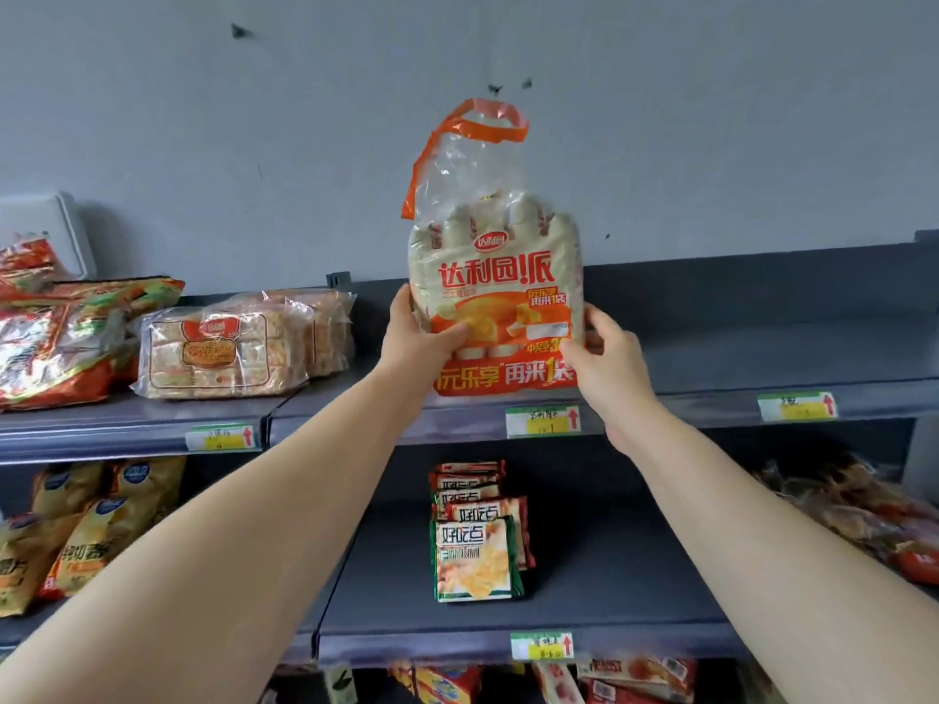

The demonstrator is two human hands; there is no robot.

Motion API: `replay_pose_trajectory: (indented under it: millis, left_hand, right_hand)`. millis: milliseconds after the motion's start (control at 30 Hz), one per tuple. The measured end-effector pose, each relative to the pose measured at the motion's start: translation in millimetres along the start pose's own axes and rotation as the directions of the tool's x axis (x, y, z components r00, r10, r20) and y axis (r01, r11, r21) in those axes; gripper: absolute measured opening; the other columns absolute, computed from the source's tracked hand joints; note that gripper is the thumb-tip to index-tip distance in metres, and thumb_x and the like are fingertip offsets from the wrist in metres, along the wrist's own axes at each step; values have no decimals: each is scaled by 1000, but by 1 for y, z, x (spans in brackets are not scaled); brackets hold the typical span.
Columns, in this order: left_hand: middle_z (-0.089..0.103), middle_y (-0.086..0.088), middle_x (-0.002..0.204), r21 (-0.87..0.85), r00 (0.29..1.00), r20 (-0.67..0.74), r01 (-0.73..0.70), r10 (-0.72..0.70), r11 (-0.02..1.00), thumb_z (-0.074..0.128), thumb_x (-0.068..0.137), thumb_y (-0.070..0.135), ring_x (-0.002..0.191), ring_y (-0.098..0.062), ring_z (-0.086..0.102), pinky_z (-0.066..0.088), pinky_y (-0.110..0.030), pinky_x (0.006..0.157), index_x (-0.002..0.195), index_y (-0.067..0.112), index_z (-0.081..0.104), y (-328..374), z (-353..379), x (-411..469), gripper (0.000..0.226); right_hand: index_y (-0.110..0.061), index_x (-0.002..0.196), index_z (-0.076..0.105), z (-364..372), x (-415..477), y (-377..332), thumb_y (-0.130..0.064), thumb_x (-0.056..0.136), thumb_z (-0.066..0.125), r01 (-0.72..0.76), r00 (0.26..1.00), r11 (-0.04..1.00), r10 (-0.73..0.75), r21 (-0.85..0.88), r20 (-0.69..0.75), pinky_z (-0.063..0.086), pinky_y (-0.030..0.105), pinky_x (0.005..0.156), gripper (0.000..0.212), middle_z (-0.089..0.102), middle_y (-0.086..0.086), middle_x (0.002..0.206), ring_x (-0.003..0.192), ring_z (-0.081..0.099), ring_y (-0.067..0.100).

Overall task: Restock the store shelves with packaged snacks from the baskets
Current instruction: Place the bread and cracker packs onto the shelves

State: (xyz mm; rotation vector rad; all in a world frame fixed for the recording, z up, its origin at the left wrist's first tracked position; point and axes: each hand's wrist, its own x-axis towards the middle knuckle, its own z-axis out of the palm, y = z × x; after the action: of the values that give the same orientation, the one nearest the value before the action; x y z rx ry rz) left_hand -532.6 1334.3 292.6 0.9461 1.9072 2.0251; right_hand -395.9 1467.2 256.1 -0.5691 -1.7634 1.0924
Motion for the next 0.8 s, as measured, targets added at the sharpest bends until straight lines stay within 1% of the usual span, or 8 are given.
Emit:
replay_pose_trajectory:
  millis: [100,200,300,400,500,567,700,800]
  left_hand:
    - [51,-2,139,41,997,-72,16,-13,999,69,90,11,112,-21,61,55,-46,94,155,26,17,0,21,36,85]
    - [58,1,126,122,996,-91,20,-9,992,65,92,11,100,-16,62,56,-38,87,151,23,23,-12,40,64,73]
    - [60,2,121,229,996,-50,79,-69,970,67,91,21,101,-16,60,53,-34,82,144,27,31,-32,56,81,64]
    - [63,6,112,320,994,-86,93,-69,943,64,91,35,92,-12,62,52,-30,74,136,31,38,-45,61,87,52]
    - [65,7,106,371,984,-175,58,8,927,56,96,27,80,-6,59,48,-24,64,118,29,47,-51,59,86,24]
    - [57,14,95,380,968,-245,43,56,924,53,98,20,74,-2,50,39,-19,58,126,24,51,-54,56,78,28]
    - [60,5,130,403,932,-342,30,120,915,53,95,11,92,-8,53,37,-16,59,132,25,56,-59,45,63,39]
    - [60,2,129,461,935,-313,-4,167,887,43,91,-2,89,-6,51,37,-16,56,121,28,63,-57,35,42,47]
  right_hand:
    - [-36,140,42,2,44,13,-38,96,56,12,999,995,-8,-102,34,57,30,75,47,51,-1,126,99,63,13]
    - [-36,147,28,6,71,34,-39,94,56,-1,994,962,31,-274,105,57,36,76,60,56,1,126,99,63,17]
    - [-26,154,-4,12,80,55,-42,94,56,-17,968,857,143,-515,207,49,47,93,87,42,5,143,117,54,26]
    - [-20,153,-12,19,78,67,-50,93,54,72,955,732,144,-677,258,37,52,103,94,30,4,154,131,44,29]
    - [-20,154,-6,21,80,72,-51,93,53,89,970,737,89,-670,227,40,50,101,91,36,3,150,129,45,28]
    - [-20,154,5,20,76,75,-46,93,56,100,980,767,34,-633,196,43,48,98,84,41,4,144,126,47,26]
    - [-17,147,31,16,59,71,-27,94,60,182,982,828,-132,-530,132,44,37,95,61,47,4,136,123,47,22]
    - [-14,142,41,15,38,68,-21,93,59,293,955,774,-270,-562,125,40,40,104,52,47,5,140,130,43,25]
